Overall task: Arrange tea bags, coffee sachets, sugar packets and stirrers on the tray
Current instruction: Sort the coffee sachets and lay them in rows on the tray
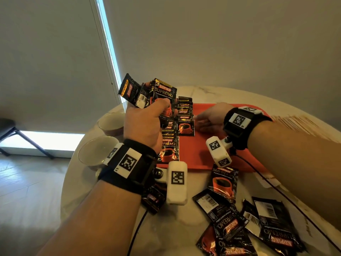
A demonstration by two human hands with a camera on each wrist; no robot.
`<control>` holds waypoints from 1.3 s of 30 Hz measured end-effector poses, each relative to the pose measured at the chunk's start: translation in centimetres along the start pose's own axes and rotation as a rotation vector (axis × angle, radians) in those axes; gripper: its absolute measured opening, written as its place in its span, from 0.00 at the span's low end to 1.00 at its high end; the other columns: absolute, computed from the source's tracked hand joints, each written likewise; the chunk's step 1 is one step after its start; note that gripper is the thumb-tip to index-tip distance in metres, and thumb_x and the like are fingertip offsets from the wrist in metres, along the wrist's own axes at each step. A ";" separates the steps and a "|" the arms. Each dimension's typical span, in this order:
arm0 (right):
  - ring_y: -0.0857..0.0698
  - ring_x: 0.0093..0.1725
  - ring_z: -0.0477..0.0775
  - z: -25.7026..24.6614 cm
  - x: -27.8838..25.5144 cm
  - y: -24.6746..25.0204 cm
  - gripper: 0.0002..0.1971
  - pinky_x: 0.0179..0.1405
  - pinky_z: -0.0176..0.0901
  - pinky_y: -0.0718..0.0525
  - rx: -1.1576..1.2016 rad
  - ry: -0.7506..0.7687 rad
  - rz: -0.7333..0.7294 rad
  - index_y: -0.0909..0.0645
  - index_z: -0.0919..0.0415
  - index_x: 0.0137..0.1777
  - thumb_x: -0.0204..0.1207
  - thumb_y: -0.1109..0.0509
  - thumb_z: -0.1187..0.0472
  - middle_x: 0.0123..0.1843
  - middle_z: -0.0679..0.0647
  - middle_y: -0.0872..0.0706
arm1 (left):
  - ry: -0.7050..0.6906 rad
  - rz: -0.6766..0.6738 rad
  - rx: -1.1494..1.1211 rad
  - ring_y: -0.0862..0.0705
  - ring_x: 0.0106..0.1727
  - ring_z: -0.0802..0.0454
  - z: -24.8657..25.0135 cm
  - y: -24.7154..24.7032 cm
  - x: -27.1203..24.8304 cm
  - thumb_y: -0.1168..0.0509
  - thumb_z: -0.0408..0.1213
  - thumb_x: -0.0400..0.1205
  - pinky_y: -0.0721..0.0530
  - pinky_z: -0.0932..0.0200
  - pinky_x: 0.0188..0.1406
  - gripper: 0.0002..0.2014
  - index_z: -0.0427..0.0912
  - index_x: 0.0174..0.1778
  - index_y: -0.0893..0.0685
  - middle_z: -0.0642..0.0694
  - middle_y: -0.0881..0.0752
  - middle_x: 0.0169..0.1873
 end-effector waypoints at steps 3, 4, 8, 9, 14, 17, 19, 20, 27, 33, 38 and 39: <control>0.13 0.34 0.52 -0.4 -1.1 0.4 0.06 0.41 0.46 0.10 0.140 0.115 0.014 0.15 0.66 0.50 0.79 0.23 0.63 0.37 0.57 0.12 | 0.038 -0.009 -0.002 0.05 0.49 0.33 -0.1 -0.1 -0.1 0.26 0.23 0.81 0.07 0.34 0.44 0.18 0.31 0.67 0.18 0.31 0.07 0.52; 0.14 0.34 0.52 -0.6 -1.7 0.5 0.06 0.39 0.46 0.11 0.189 0.145 -0.025 0.15 0.64 0.50 0.80 0.23 0.61 0.36 0.55 0.13 | 0.041 -0.024 0.001 0.06 0.50 0.30 -0.2 -0.2 -0.2 0.26 0.23 0.81 0.07 0.29 0.47 0.18 0.30 0.67 0.18 0.29 0.08 0.53; 0.16 0.31 0.49 -1.0 -4.1 0.1 0.12 0.33 0.42 0.18 0.272 0.255 -0.249 0.13 0.60 0.50 0.79 0.25 0.49 0.36 0.52 0.13 | 0.031 -0.113 0.038 0.09 0.56 0.23 -0.4 -0.9 -0.7 0.21 0.28 0.74 0.14 0.15 0.54 0.23 0.28 0.66 0.15 0.23 0.10 0.56; 0.17 0.31 0.49 -1.1 -4.6 -0.2 0.12 0.33 0.42 0.19 0.272 0.290 -0.282 0.14 0.59 0.49 0.80 0.26 0.50 0.36 0.51 0.13 | 0.036 -0.122 0.052 0.08 0.56 0.24 -0.4 -1.0 -0.9 0.21 0.29 0.73 0.14 0.16 0.56 0.25 0.28 0.66 0.14 0.24 0.10 0.56; 0.17 0.31 0.50 -1.9 -5.4 0.0 0.18 0.35 0.44 0.17 0.323 0.325 -0.330 0.15 0.57 0.45 0.82 0.31 0.41 0.37 0.53 0.14 | 0.040 -0.121 0.070 0.08 0.55 0.26 -0.6 -0.7 -0.9 0.23 0.24 0.79 0.13 0.17 0.56 0.20 0.28 0.67 0.15 0.25 0.09 0.56; 0.15 0.34 0.51 -2.1 -5.3 0.5 0.22 0.37 0.47 0.13 0.336 0.354 -0.362 0.15 0.58 0.46 0.72 0.27 0.37 0.41 0.55 0.13 | 0.031 -0.111 0.056 0.08 0.56 0.25 -0.6 -0.6 -0.8 0.23 0.25 0.78 0.14 0.17 0.56 0.22 0.29 0.68 0.16 0.25 0.10 0.57; 0.14 0.33 0.49 -2.1 -5.3 0.2 0.12 0.36 0.46 0.12 0.351 0.402 -0.333 0.15 0.58 0.47 0.75 0.24 0.49 0.39 0.54 0.12 | 0.027 -0.127 0.028 0.08 0.57 0.25 -0.5 -0.7 -0.9 0.23 0.27 0.78 0.14 0.17 0.57 0.23 0.29 0.69 0.17 0.25 0.10 0.58; 0.14 0.32 0.49 -2.2 -5.2 0.1 0.07 0.35 0.44 0.12 0.386 0.402 -0.309 0.16 0.58 0.47 0.76 0.23 0.55 0.38 0.53 0.12 | 0.028 -0.129 0.012 0.08 0.56 0.26 -0.5 -0.8 -1.0 0.23 0.27 0.79 0.13 0.18 0.57 0.22 0.30 0.68 0.16 0.26 0.09 0.57; 0.16 0.33 0.48 -2.1 -5.1 -0.6 0.05 0.32 0.42 0.14 0.558 0.351 -0.235 0.14 0.58 0.45 0.81 0.25 0.58 0.36 0.52 0.15 | 0.028 -0.101 -0.023 0.09 0.57 0.22 -0.6 -1.0 -1.1 0.25 0.26 0.77 0.14 0.16 0.56 0.25 0.27 0.71 0.19 0.24 0.10 0.57; 0.14 0.34 0.49 -1.9 -5.7 -1.7 0.05 0.34 0.43 0.11 0.421 0.436 -0.240 0.14 0.64 0.52 0.82 0.25 0.62 0.37 0.54 0.12 | -0.006 -0.018 -0.021 0.09 0.56 0.22 -0.6 -0.7 -1.0 0.23 0.26 0.77 0.15 0.14 0.54 0.25 0.29 0.71 0.18 0.24 0.10 0.57; 0.14 0.31 0.49 -1.8 -4.3 0.1 0.04 0.33 0.41 0.11 0.516 0.370 -0.130 0.16 0.66 0.52 0.80 0.27 0.72 0.35 0.56 0.12 | -0.069 0.076 0.008 0.05 0.48 0.35 -0.2 -0.2 -0.6 0.23 0.31 0.81 0.07 0.36 0.44 0.21 0.32 0.69 0.18 0.32 0.07 0.53; 0.14 0.29 0.49 -1.4 -3.7 0.5 0.04 0.32 0.40 0.11 0.528 0.317 -0.093 0.17 0.66 0.52 0.79 0.27 0.72 0.34 0.57 0.13 | -0.073 0.090 0.021 0.05 0.45 0.38 -0.2 -0.1 -0.4 0.24 0.30 0.82 0.07 0.43 0.39 0.19 0.32 0.68 0.18 0.33 0.07 0.52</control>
Point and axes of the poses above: each hand's wrist, its own x-axis towards the middle knuckle, its own y-axis out of the back of the hand, z = x × y, the point moved 1 cm from there along x, towards the middle knuckle
